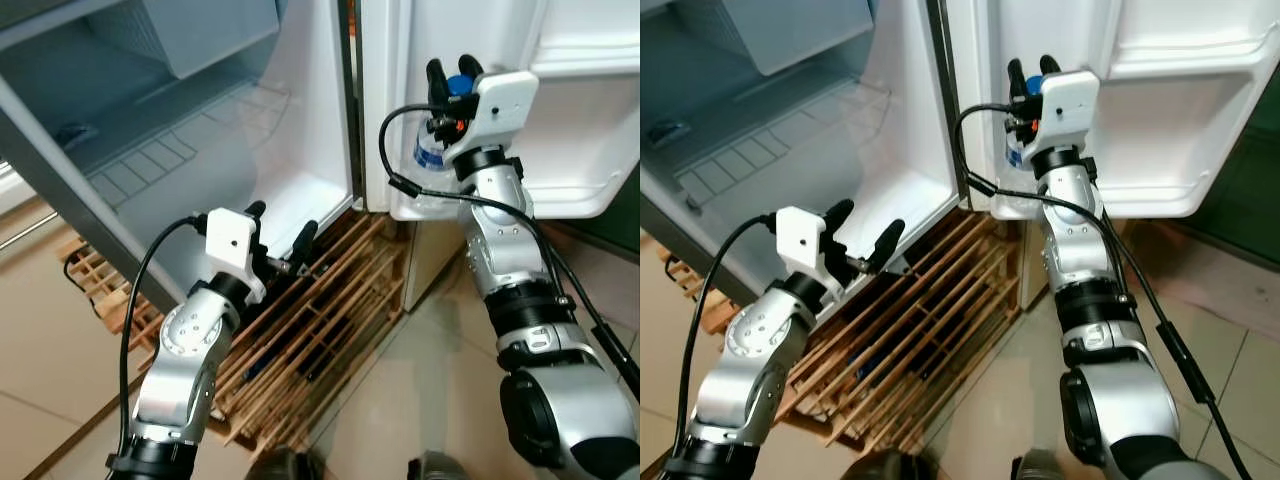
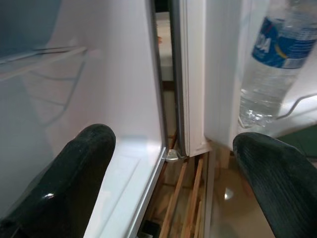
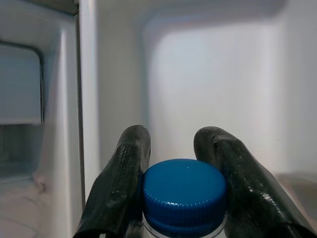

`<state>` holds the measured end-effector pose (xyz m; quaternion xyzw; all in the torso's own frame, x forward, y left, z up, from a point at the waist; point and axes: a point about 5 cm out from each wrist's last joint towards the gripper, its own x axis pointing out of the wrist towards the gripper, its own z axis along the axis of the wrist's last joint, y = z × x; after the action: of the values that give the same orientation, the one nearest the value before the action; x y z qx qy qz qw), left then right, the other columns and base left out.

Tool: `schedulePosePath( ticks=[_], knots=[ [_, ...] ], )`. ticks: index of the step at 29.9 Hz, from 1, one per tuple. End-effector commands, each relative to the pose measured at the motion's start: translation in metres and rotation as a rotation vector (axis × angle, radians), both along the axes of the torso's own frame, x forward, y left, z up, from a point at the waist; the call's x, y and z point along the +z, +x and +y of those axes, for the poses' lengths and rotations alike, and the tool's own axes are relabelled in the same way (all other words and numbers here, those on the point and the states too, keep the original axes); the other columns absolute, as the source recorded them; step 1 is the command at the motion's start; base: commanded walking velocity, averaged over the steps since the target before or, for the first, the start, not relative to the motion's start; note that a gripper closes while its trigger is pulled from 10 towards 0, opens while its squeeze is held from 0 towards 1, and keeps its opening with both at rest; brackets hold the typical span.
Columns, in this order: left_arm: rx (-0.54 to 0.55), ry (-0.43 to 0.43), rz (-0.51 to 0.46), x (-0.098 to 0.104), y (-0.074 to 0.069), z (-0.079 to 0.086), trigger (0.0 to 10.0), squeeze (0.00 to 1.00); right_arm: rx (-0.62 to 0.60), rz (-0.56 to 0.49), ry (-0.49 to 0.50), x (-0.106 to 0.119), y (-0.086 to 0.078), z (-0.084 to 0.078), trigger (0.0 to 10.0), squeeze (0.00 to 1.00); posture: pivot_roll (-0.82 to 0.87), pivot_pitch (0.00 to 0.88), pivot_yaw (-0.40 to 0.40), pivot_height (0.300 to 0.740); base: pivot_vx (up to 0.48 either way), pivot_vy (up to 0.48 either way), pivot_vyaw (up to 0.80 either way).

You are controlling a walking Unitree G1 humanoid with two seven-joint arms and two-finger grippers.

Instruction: Restocking fridge

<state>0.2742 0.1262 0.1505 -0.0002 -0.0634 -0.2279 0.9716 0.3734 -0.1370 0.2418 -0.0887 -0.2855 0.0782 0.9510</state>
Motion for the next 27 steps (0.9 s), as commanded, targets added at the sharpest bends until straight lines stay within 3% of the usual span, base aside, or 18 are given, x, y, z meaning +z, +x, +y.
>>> schedulePosePath(
  ticks=[1,8,17,27],
  knots=[
    [0.015,0.016,0.009,0.001,-0.002,0.009,10.0,0.00,0.020,-0.082,-0.048,0.016,-0.001,0.010,10.0,0.00,0.08,0.138,0.201,0.724,0.000,0.000,0.00],
    [0.014,0.063,0.026,0.009,-0.015,0.023,10.0,0.00,0.003,-0.165,-0.136,0.019,-0.005,0.021,10.0,0.00,0.13,0.170,0.241,0.724,0.000,0.000,0.00],
    [0.006,0.084,0.059,0.007,-0.019,0.029,10.0,0.00,0.036,-0.234,-0.119,0.033,-0.010,0.036,10.0,0.00,0.12,0.170,0.236,0.724,0.000,0.000,0.00],
    [0.009,0.061,0.058,0.007,-0.019,0.022,10.0,0.00,-0.032,-0.286,-0.238,0.034,-0.005,0.027,10.0,0.00,0.11,0.142,0.205,0.724,0.000,0.000,0.00]
  ],
)
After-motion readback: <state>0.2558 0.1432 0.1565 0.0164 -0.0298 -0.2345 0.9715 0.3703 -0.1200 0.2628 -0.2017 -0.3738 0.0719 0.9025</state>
